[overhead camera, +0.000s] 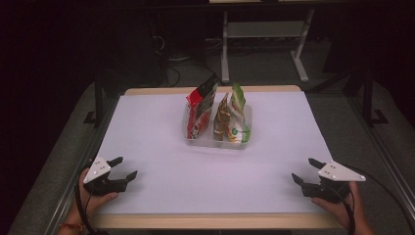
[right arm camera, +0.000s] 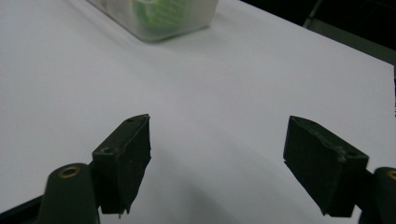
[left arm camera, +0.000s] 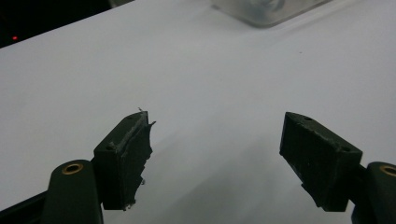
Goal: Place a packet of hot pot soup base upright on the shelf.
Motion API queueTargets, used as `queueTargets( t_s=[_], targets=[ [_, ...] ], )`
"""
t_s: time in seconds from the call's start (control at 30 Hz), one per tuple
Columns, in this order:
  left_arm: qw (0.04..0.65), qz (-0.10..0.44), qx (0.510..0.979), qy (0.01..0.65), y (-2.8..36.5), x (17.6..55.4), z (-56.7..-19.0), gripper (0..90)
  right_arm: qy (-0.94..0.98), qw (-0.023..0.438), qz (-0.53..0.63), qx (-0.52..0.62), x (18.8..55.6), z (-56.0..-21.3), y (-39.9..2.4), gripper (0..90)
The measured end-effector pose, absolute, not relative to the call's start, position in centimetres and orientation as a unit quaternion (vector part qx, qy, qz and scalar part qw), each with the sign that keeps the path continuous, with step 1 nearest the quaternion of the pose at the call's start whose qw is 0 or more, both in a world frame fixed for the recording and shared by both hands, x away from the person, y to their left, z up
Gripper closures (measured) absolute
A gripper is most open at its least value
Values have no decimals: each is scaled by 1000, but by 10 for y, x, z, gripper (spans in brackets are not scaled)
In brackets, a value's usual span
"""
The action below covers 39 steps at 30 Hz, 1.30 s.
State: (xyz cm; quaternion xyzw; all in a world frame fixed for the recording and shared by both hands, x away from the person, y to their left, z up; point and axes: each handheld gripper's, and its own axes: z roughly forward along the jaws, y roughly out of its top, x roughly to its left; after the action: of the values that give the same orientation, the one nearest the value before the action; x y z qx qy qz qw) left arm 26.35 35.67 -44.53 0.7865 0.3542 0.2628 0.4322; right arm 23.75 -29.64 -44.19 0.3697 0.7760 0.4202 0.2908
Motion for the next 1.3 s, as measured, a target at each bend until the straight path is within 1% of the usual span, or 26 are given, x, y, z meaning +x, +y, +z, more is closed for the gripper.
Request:
queueTargets(
  t_s=[0.13, 0.2, 0.37, 0.5, 0.63, 0.83, 1.13, 1.3],
  targets=[
    [449, 277, 761, 377, 367, 257, -444, 241, 756, 297, 437, 386, 233, -443, -304, 224],
    [460, 276, 752, 384, 371, 254, -443, 241, 746, 299, 443, 397, 231, -443, -307, 226],
    [467, 281, 742, 390, 375, 252, -443, 241, 731, 310, 450, 408, 223, -449, -309, 229],
    [473, 290, 736, 388, 374, 250, -440, 241, 736, 307, 441, 412, 223, -456, -307, 228],
    [468, 291, 742, 381, 372, 248, -440, 240, 736, 306, 446, 407, 224, -454, -305, 228],
    [465, 293, 741, 386, 370, 248, -440, 208, 738, 312, 442, 403, 225, -452, -301, 229],
    [452, 289, 752, 382, 364, 251, -442, 204, 741, 315, 439, 399, 224, -452, -299, 229],
    [455, 290, 750, 383, 363, 250, -441, 204, 748, 316, 431, 394, 224, -453, -296, 228]
  ],
)
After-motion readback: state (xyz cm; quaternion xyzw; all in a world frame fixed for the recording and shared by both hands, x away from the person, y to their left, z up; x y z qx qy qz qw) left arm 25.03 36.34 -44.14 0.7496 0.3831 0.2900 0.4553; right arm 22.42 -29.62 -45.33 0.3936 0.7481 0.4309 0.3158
